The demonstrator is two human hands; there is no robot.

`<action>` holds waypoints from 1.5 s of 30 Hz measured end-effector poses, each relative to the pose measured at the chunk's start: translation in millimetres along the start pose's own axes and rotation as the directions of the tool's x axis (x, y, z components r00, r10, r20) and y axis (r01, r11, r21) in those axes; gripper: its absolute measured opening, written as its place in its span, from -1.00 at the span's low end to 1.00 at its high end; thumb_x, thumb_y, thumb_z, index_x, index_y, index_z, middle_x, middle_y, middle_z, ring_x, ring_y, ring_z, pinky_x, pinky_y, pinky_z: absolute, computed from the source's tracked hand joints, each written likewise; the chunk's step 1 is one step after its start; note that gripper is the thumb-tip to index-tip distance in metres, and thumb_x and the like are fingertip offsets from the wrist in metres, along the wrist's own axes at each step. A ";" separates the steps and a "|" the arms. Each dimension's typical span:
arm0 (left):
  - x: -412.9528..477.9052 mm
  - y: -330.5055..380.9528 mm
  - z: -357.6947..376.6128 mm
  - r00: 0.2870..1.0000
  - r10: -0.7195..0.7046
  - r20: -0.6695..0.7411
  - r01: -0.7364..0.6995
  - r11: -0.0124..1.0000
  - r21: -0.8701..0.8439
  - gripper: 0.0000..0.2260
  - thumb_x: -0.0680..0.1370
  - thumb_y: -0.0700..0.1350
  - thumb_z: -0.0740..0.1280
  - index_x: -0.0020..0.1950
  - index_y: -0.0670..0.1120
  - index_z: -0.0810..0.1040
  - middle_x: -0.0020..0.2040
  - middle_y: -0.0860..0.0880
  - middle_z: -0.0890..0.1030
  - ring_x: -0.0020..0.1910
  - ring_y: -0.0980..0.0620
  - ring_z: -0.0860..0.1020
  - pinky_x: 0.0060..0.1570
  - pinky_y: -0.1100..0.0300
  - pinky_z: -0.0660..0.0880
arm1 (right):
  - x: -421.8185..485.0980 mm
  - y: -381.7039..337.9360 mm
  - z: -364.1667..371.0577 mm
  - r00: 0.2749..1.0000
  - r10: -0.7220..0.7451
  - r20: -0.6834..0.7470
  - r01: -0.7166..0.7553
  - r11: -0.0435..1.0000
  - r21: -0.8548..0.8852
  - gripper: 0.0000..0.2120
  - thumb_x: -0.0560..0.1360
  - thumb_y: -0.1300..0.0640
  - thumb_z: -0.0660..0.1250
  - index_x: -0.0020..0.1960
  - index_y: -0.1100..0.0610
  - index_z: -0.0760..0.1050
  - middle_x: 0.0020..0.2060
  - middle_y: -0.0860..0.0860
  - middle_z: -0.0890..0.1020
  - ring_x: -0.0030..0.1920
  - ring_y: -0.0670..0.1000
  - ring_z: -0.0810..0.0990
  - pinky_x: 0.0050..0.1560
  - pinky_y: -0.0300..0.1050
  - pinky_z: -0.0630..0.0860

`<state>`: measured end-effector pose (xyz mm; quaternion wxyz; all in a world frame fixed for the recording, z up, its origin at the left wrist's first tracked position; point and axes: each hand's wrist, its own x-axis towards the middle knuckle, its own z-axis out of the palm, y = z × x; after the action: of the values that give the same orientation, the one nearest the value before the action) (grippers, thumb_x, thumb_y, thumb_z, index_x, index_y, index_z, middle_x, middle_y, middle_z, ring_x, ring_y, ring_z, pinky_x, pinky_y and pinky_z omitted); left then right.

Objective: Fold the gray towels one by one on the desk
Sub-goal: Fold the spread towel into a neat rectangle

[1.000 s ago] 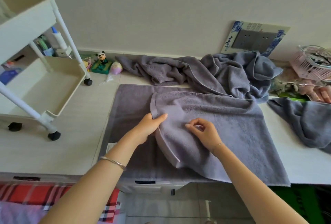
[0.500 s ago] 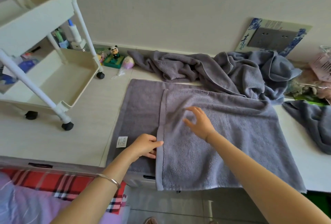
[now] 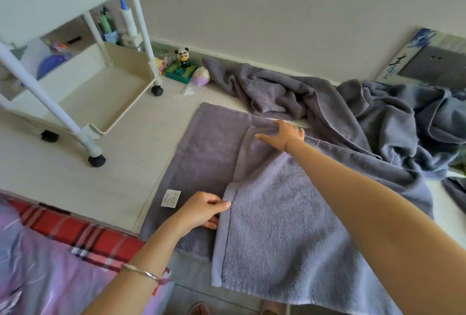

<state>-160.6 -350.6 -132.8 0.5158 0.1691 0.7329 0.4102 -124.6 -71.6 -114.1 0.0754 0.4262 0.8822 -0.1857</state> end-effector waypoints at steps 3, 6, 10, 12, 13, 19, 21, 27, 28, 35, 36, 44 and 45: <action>3.1 -1.1 -1.2 1.000 -0.003 -0.002 0.003 1.000 0.009 -0.77 0.56 -0.08 0.33 -0.03 -0.26 0.58 -0.17 -0.11 0.56 -0.31 0.11 0.56 -0.34 0.33 0.52 | 11.4 3.2 -2.2 0.998 0.054 -0.012 -0.055 0.997 -0.049 -0.36 0.32 -0.51 0.15 0.02 0.01 0.55 0.11 0.07 0.57 0.21 0.12 0.47 0.34 0.09 0.25; 3.2 -4.4 2.3 1.000 0.022 0.014 -0.023 0.998 0.062 -0.81 0.58 -0.08 0.30 -0.12 -0.20 0.50 -0.24 -0.09 0.52 -0.32 0.11 0.54 -0.32 0.28 0.54 | 19.5 3.6 -3.5 0.999 0.034 0.039 -0.039 0.992 0.122 -0.53 0.39 -0.36 0.27 -0.39 0.03 0.42 -0.21 0.03 0.56 -0.03 0.11 0.51 0.16 -0.02 0.39; 5.5 -5.0 8.1 0.994 0.109 -0.007 -0.106 0.982 0.154 -0.78 0.60 -0.10 0.25 -0.22 -0.14 0.38 -0.34 -0.02 0.32 -0.38 0.19 0.33 -0.45 0.38 0.40 | 27.4 6.3 -10.4 0.986 -0.115 0.117 0.070 0.940 0.334 -0.69 0.41 -0.06 0.44 -0.32 0.04 0.37 -0.31 -0.03 0.46 -0.15 0.04 0.44 -0.08 -0.13 0.34; 6.5 -6.4 7.5 0.992 0.127 -0.002 -0.126 0.981 0.149 -0.79 0.60 -0.11 0.25 -0.19 -0.16 0.37 -0.33 -0.03 0.28 -0.36 0.16 0.28 -0.47 0.40 0.36 | 30.6 8.7 -10.4 0.973 -0.198 0.114 0.149 0.928 0.341 -0.73 0.40 -0.01 0.47 -0.19 0.08 0.40 -0.20 -0.02 0.48 -0.10 0.02 0.43 -0.05 -0.12 0.34; 6.4 -7.1 7.3 0.991 0.130 0.004 -0.129 0.980 0.148 -0.80 0.60 -0.11 0.25 -0.18 -0.16 0.37 -0.33 -0.02 0.27 -0.35 0.15 0.26 -0.48 0.41 0.34 | 30.0 9.4 -9.8 0.973 -0.226 0.052 0.194 0.917 0.348 -0.71 0.38 0.01 0.49 -0.09 0.10 0.42 -0.09 0.01 0.49 -0.04 0.03 0.43 0.00 -0.11 0.36; 9.3 -12.9 1.9 0.994 0.080 0.072 -0.085 0.994 0.064 -0.78 0.60 -0.08 0.25 -0.05 -0.26 0.46 -0.19 -0.12 0.44 -0.18 0.09 0.45 -0.21 0.24 0.58 | 15.5 -7.7 3.7 0.899 -0.393 -0.192 0.430 0.876 0.220 -0.61 0.39 0.00 0.48 0.13 0.11 0.48 0.08 0.04 0.53 -0.02 -0.01 0.47 0.14 0.02 0.45; 11.7 -13.6 -0.2 0.994 0.074 0.083 -0.078 0.996 0.043 -0.75 0.60 -0.06 0.26 -0.05 -0.27 0.46 -0.16 -0.12 0.45 -0.12 0.04 0.46 -0.12 0.12 0.61 | 18.0 -5.2 13.3 0.945 -0.323 -0.046 0.326 0.932 0.157 -0.52 0.42 -0.08 0.43 0.25 0.10 0.44 0.20 0.07 0.50 0.15 0.07 0.48 0.26 0.04 0.39; 14.1 -14.7 -1.0 0.995 0.060 0.083 -0.066 0.996 0.064 -0.76 0.58 -0.04 0.28 -0.07 -0.23 0.47 -0.15 -0.09 0.43 -0.14 0.02 0.44 -0.16 0.11 0.62 | 20.4 -3.7 15.5 0.984 -0.158 -0.082 0.159 0.987 0.007 -0.56 0.46 -0.25 0.27 0.21 0.01 0.45 0.24 0.05 0.46 0.31 0.12 0.35 0.33 0.03 0.21; 13.1 -12.6 0.1 0.994 0.065 0.084 -0.071 0.994 0.079 -0.78 0.58 -0.04 0.29 -0.06 -0.22 0.48 -0.18 -0.09 0.41 -0.17 0.05 0.43 -0.22 0.18 0.59 | 20.6 -3.2 13.5 0.986 -0.140 -0.092 0.140 0.990 -0.003 -0.64 0.47 -0.24 0.28 0.07 0.02 0.48 0.14 0.05 0.51 0.24 0.11 0.42 0.28 0.02 0.25; 2.7 -0.5 6.4 0.978 0.158 0.133 -0.184 0.959 0.216 -0.91 0.54 -0.06 0.34 -0.06 -0.07 0.53 -0.18 0.08 0.58 -0.15 0.19 0.51 -0.09 0.23 0.47 | 19.6 14.3 6.8 0.981 -0.191 0.025 0.176 0.941 0.290 -0.79 0.47 -0.01 0.39 -0.24 0.05 0.45 -0.36 -0.05 0.47 -0.24 0.00 0.42 -0.10 -0.13 0.34; -2.3 3.9 9.2 0.973 0.195 0.126 -0.219 0.949 0.226 -0.90 0.57 -0.07 0.30 0.06 -0.03 0.53 -0.05 0.13 0.61 -0.03 0.21 0.54 0.04 0.25 0.46 | 14.9 13.2 2.9 0.977 -0.210 -0.025 0.205 0.910 0.360 -0.82 0.51 0.07 0.35 -0.20 0.10 0.42 -0.37 -0.04 0.44 -0.27 -0.01 0.39 -0.14 -0.19 0.30; -61.6 75.1 1.1 0.847 0.527 0.064 -0.530 0.847 0.043 -0.74 0.62 -0.04 0.20 0.27 0.22 0.34 0.15 0.37 0.51 0.20 0.43 0.42 0.15 0.50 0.34 | -6.4 -53.8 -84.9 0.752 -0.176 -0.635 0.532 0.731 0.427 -0.85 0.57 0.05 0.23 -0.04 0.14 0.42 -0.34 -0.03 0.51 -0.32 -0.06 0.39 -0.27 -0.28 0.34; -64.0 76.4 -11.0 0.841 0.540 0.038 -0.541 0.838 0.065 -0.75 0.61 -0.05 0.21 0.25 0.21 0.36 0.15 0.35 0.52 0.19 0.42 0.43 0.15 0.49 0.34 | 1.0 -66.2 -86.3 0.760 -0.192 -0.621 0.528 0.740 0.418 -0.84 0.57 0.03 0.24 -0.02 0.13 0.42 -0.31 0.00 0.55 -0.30 -0.02 0.44 -0.25 -0.20 0.36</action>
<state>-157.5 -352.0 -32.6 0.3791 0.3913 0.6653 0.5104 -174.7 -74.7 -17.6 -0.3457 0.2752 0.8364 -0.3242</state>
